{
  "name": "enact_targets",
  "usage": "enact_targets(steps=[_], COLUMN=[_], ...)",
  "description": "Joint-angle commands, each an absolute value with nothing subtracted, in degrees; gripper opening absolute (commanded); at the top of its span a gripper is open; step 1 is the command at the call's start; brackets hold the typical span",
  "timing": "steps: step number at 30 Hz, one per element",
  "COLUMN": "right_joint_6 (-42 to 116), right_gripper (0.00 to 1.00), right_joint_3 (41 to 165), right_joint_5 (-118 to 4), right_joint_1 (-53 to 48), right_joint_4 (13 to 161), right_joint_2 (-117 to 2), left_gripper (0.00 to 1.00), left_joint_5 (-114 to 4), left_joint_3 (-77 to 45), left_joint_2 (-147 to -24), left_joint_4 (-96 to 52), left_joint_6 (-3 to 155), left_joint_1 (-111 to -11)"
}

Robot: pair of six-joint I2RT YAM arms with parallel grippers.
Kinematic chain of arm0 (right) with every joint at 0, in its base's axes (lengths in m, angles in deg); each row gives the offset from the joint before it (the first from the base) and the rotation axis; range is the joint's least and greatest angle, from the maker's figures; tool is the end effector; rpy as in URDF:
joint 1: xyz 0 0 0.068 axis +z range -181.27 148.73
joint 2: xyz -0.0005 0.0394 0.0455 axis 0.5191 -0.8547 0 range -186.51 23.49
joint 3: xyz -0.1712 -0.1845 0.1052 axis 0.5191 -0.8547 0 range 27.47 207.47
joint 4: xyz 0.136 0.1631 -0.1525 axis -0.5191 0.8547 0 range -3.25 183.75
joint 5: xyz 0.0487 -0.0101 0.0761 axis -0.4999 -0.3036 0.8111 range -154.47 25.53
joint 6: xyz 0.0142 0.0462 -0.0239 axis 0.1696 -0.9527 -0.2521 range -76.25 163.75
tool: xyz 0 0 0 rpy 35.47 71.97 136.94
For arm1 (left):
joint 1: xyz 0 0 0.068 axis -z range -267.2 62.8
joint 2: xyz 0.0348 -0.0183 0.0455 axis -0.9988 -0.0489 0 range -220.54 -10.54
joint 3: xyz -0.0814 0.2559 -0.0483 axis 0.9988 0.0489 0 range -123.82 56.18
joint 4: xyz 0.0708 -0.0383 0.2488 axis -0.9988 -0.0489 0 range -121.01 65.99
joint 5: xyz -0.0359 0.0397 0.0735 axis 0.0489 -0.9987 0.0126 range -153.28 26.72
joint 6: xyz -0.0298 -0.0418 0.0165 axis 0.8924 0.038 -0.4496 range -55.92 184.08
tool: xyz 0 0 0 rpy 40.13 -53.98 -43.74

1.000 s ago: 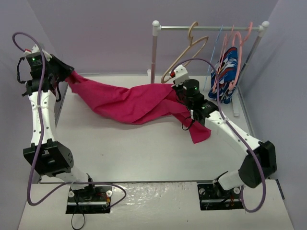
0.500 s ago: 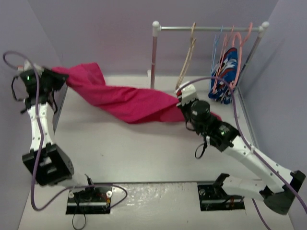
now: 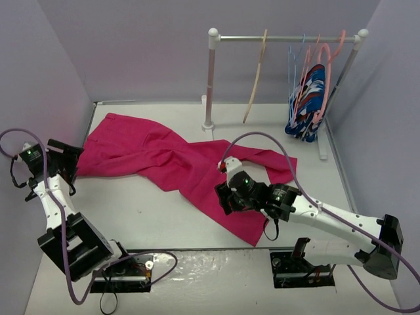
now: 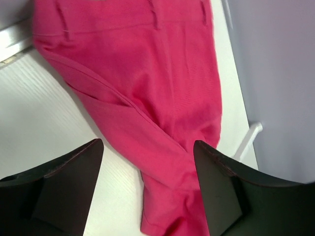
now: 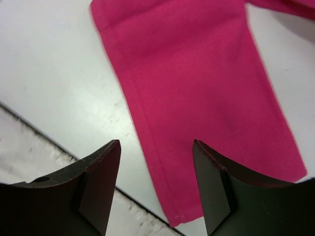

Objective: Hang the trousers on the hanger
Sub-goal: Flatten out the trousers at the center of the board.

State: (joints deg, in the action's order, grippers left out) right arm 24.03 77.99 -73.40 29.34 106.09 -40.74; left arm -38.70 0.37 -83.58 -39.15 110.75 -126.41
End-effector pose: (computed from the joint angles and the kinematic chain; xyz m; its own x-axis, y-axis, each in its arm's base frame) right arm 0.1270 0.2142 0.2918 -0.5208 -0.2455 -0.8177 -0.6599 0.7234 0.2031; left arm 0.2299 0.1684 0.2938 -0.0646 -0.9064 -0.4175 -0.5095 0.3897 -0.7672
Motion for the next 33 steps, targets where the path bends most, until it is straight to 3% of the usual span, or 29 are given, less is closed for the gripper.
enact_targets(steps=[1,9,14,18,33], right_joint_6=[25.2,30.1,33.8,37.4,43.2], right_gripper=[0.56,0.59,0.61,0.62,0.58], right_joint_3=[81.2,80.8,81.2,82.2,87.4], right_joint_5=[-72.6,-64.9,-58.9,-55.2,-46.8], right_joint_1=[20.1,11.9,6.7,2.5,0.2], right_joint_4=[103.0,91.9,86.9,81.6,77.1], right_joint_2=[-44.5,-57.3,-63.9,-67.7,-80.8], left_gripper=[0.71,0.72,0.72,0.78,0.79], left_joint_5=[-38.8,-39.8,-41.0,-45.0,-51.6], left_joint_3=[-7.7,-5.3,1.3,4.1,3.9], left_joint_2=[-75.1,-69.6,-66.6,-65.5,-66.3], left_joint_4=[-43.1,-51.6,-50.9,-52.6,-55.5], left_joint_6=[101.5,90.3,84.8,81.1,80.0], left_joint_1=[-117.0,-100.5,-97.4,-93.6,-91.5])
